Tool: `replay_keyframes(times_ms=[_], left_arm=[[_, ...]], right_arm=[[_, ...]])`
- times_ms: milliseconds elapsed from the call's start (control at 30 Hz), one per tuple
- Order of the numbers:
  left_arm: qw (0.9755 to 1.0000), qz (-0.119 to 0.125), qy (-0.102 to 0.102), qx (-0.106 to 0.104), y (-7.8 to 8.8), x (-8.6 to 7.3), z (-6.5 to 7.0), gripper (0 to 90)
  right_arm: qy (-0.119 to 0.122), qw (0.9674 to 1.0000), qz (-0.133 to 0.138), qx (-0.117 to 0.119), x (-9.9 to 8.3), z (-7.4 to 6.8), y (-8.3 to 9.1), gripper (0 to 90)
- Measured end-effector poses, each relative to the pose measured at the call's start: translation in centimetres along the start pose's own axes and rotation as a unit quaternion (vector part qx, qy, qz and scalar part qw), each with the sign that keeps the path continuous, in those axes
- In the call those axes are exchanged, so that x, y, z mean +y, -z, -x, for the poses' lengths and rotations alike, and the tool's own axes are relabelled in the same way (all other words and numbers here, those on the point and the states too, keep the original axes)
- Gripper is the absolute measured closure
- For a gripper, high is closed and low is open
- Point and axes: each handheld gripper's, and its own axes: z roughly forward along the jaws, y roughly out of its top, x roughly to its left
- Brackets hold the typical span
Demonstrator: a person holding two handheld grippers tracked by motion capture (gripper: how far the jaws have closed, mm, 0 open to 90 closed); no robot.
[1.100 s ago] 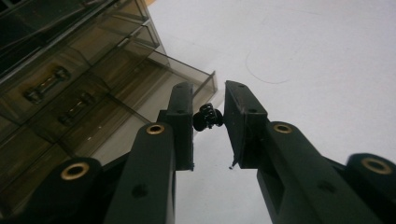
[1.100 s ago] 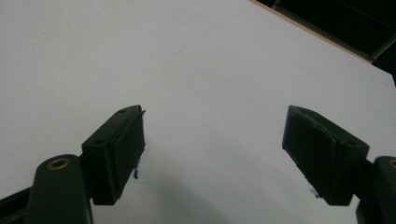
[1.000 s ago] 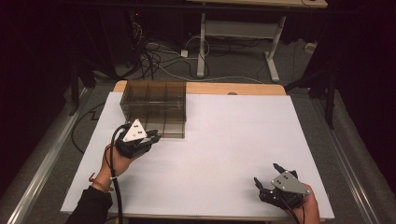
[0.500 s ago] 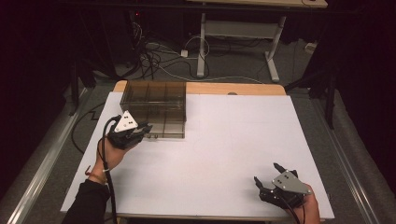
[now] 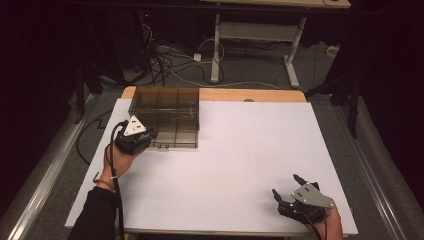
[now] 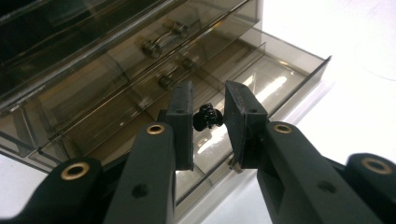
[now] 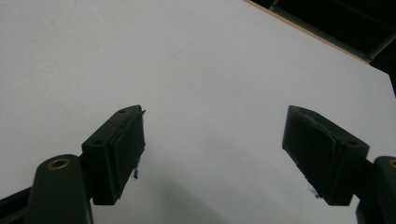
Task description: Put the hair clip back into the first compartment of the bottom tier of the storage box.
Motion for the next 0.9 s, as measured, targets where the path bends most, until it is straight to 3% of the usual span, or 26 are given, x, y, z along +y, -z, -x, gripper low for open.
replay_keyframes(times_ms=[567,900], left_arm=[[0.9978,-0.027,0.047,0.038,-1.9,-2.1,-2.2,70.7],[0.9971,-0.037,0.055,0.037,-2.0,-2.6,-2.3,70.5]], right_arm=[[0.0,1.0,-0.004,0.0,0.0,0.0,-0.1,21.4],[0.0,1.0,-0.006,0.001,0.0,-0.2,-0.2,21.4]])
